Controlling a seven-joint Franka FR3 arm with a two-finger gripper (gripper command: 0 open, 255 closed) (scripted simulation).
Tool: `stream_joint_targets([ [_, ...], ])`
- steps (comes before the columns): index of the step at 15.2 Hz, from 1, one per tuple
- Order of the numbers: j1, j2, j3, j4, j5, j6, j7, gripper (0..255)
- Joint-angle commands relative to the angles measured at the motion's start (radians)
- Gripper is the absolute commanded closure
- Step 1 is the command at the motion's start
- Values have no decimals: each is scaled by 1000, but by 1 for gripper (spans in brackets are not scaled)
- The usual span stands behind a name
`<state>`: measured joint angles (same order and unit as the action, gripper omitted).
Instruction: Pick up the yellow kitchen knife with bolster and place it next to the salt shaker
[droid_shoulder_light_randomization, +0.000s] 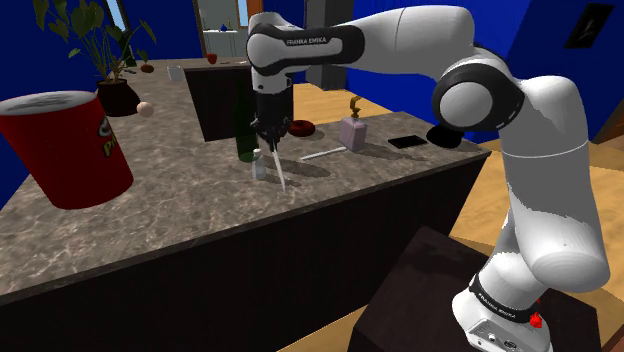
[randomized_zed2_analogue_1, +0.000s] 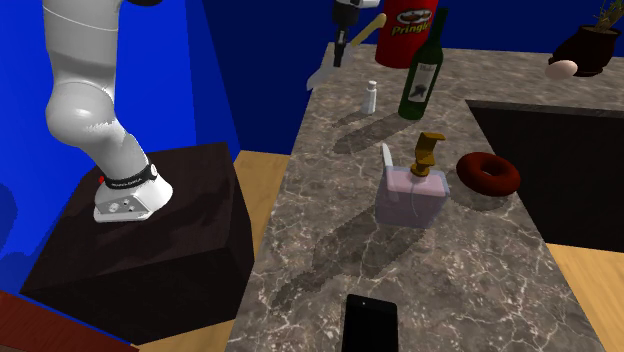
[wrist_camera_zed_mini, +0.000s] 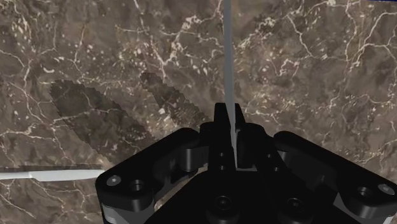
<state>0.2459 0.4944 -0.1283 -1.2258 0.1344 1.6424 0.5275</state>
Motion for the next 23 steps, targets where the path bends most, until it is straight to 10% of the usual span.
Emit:
stream_joint_targets([
  [1,1,-3,0,-34,0,32,-3,255],
  [23,9,43,5,-259,13,301,-28,255],
])
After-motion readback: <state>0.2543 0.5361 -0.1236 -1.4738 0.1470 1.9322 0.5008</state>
